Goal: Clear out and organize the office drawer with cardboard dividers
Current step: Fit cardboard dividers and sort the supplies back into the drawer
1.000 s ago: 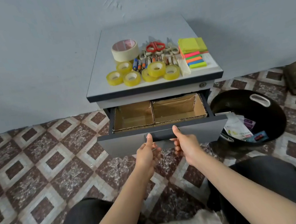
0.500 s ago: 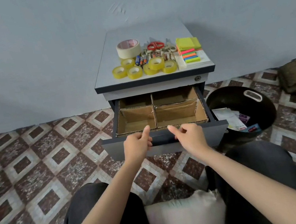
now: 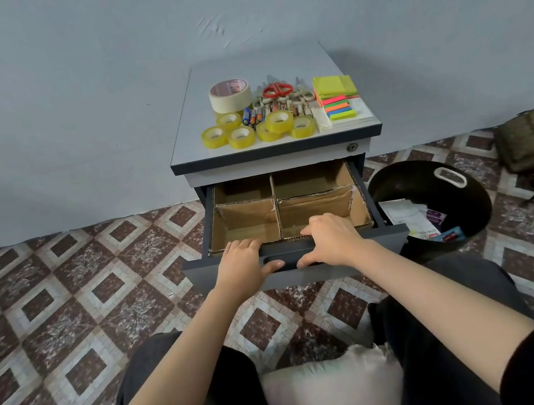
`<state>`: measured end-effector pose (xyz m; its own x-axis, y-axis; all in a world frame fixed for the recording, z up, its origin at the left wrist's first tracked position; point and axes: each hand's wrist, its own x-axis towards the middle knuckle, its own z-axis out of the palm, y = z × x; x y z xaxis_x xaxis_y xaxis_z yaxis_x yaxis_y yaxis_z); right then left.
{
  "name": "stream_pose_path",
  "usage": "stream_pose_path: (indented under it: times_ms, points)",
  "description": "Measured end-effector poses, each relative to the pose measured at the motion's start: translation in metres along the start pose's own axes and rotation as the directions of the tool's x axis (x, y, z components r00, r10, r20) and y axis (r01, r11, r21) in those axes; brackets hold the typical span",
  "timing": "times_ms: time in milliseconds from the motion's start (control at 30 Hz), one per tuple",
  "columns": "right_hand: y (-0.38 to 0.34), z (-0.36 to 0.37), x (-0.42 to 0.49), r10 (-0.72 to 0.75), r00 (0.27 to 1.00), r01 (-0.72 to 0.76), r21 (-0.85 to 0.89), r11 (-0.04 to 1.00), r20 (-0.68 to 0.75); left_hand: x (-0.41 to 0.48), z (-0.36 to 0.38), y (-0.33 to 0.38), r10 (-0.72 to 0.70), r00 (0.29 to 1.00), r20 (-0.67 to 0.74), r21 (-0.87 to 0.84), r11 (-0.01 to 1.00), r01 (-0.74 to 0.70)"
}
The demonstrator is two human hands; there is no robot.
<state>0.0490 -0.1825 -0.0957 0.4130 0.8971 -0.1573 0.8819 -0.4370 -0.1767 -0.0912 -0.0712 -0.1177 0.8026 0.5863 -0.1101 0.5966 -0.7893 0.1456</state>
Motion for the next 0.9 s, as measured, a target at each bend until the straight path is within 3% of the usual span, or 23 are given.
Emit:
stream_pose_path:
  times_ms: [233, 733, 900]
  points:
    - [-0.009, 0.005, -0.032, -0.052, 0.998, 0.051, 0.02, 0.998, 0.021, -0.032, 0.001, 0.0, -0.011, 0.999, 0.035, -0.125, 0.992, 0.015]
    - [-0.012, 0.02, -0.066, -0.102, 0.994, 0.1, 0.06, 0.993, 0.03, -0.057, -0.005, 0.0, 0.009, 0.988, 0.156, -0.158, 0.987, 0.016]
    - [-0.007, 0.018, -0.052, -0.062, 0.998, 0.062, 0.208, 0.976, -0.01, -0.047, -0.008, -0.002, -0.003, 0.987, 0.161, -0.211, 0.977, 0.037]
